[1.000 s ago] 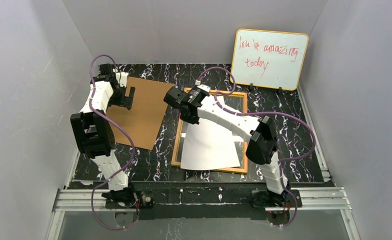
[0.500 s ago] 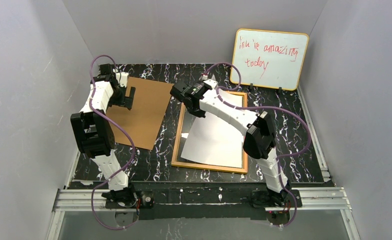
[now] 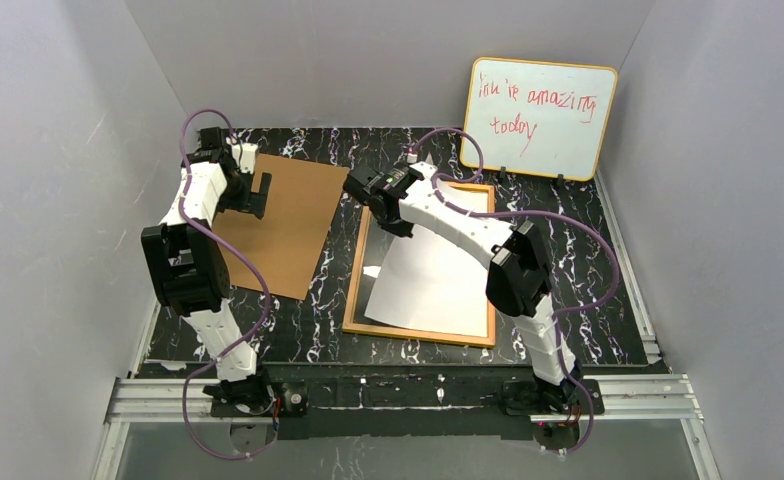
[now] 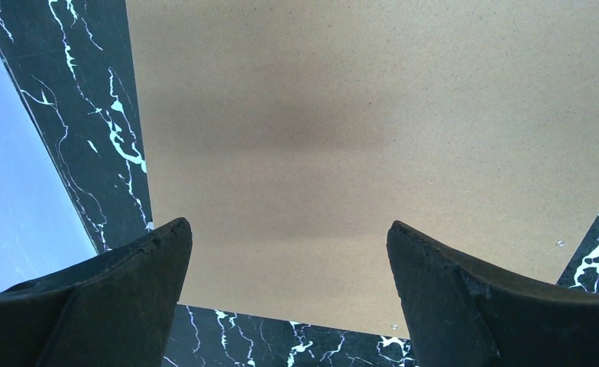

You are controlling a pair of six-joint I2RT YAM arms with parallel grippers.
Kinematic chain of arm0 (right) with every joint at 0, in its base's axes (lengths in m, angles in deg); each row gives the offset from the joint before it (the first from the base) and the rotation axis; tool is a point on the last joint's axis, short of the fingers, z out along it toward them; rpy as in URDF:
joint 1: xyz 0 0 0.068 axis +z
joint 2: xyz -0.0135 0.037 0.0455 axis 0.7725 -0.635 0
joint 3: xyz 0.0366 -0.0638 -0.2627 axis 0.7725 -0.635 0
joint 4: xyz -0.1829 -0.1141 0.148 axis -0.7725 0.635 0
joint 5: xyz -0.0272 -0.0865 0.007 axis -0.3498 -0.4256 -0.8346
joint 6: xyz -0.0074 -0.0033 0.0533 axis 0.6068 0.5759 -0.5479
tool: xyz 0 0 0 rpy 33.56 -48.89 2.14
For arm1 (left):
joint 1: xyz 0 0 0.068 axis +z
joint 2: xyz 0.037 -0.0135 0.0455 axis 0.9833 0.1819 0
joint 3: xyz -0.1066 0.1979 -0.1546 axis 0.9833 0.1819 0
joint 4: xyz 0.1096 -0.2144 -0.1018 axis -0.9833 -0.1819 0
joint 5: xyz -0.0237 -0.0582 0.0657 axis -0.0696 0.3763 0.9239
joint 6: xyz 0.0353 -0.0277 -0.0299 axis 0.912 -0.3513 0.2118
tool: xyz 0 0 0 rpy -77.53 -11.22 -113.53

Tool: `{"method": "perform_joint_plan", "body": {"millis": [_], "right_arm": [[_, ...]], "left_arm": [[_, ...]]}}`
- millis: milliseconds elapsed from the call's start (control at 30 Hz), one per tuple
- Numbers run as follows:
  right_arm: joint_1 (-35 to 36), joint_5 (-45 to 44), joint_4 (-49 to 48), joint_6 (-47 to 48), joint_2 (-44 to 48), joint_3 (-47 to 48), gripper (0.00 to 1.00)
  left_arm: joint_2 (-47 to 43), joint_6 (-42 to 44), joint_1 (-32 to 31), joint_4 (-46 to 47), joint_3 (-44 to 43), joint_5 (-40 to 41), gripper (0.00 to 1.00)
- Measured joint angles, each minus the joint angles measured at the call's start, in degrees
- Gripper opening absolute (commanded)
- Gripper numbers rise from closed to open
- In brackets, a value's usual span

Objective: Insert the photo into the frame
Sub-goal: Turn over the photo from the photo frame.

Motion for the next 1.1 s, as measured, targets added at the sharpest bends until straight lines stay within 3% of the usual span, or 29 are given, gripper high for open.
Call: {"method": "perform_joint_plan", "body": {"millis": [67,200,333,400,533,1100], "right_arm": [[-0.2,0.4,0.0,0.0,-0.2,-0.2,0.20],[-0.9,2.1,-2.0,1.5,-0.3,-1.0,0.40],[-1.6,3.8,-6.7,3.6,-0.1,-5.3,0.80],[-1.9,4.9,-9.2,4.9,0.1,-7.9,0.89],[-2.6,7.8,-15.1,7.9,1.7,-13.2,0.98],[-6.0,20.4,-35.6,14.4,9.7,-28.0,0.99]], "left_arm": [[0.0,0.0,0.0,0.1,0.0,0.0,0.98],[0.0,0.2,0.0,0.0,0.0,0.0,0.98],[0.0,0.4,0.0,0.0,0.0,-0.1,0.98],[0.0,0.5,0.0,0.0,0.0,-0.1,0.98],[0.0,0.7,0.0,0.0,0.0,-0.2,0.98],[0.0,2.4,-0.3,-1.1,0.0,-0.2,0.98]]}}
